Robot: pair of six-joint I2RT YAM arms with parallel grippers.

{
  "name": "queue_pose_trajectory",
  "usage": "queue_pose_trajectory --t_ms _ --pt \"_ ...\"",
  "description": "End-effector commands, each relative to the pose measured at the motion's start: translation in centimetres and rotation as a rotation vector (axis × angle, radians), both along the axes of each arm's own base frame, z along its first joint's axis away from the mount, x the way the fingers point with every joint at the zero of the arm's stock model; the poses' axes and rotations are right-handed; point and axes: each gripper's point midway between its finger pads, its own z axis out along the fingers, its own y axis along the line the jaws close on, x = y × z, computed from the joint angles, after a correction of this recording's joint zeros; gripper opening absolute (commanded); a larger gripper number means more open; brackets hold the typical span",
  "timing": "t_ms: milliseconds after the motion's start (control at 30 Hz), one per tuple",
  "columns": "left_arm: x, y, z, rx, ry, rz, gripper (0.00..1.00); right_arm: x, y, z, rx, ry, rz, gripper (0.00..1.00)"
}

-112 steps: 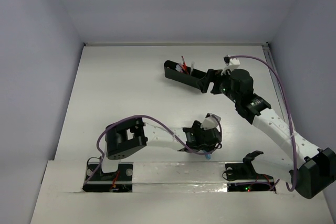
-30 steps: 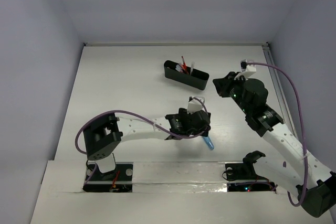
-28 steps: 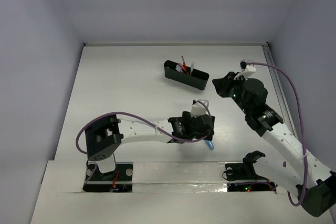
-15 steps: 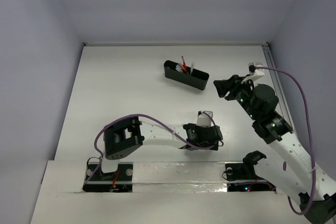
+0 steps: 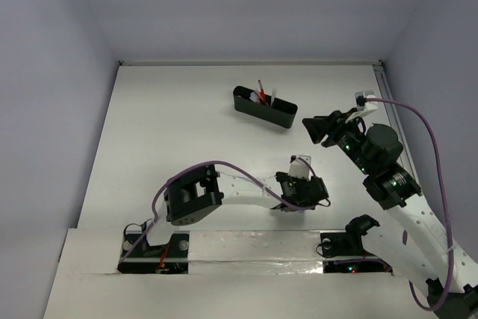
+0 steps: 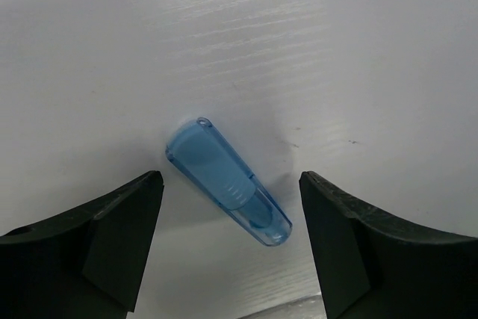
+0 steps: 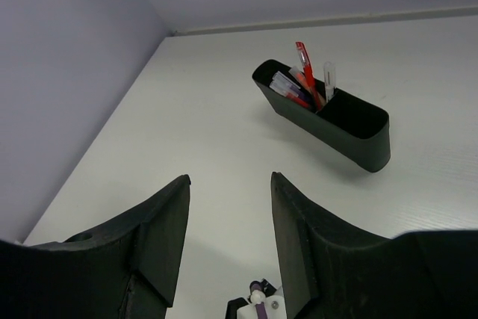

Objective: Sort the stationery into containers
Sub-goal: Pick up the pen from the center of the board.

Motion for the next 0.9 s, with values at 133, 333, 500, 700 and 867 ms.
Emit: queue_pose_trajectory --t_ms 133,333,500,700,867 --pt "1.9 1.7 -0.4 0.158 -0.091 0.041 0.61 -0.6 -0.1 1.1 0.013 -0.040 0.013 0.52" --pt "1.5 1.0 -1.1 0.173 -0.086 0.016 0.51 -0.8 -0.1 1.4 0.026 -0.044 0.019 0.52" --pt "1.0 0.6 -1.4 0.172 -0.082 0.005 0.40 -0.7 -0.4 1.2 0.022 -0.042 -0.001 0.52" --pt "1.4 0.3 -1.5 0.170 -0.101 0.002 0.24 -0.7 -0.9 1.2 0.015 -0.044 -0.022 0.52" --pt "2.6 0.4 0.0 0.161 -0.187 -0.001 0.00 -0.7 -0.9 1.0 0.015 -0.039 -0.024 0.52"
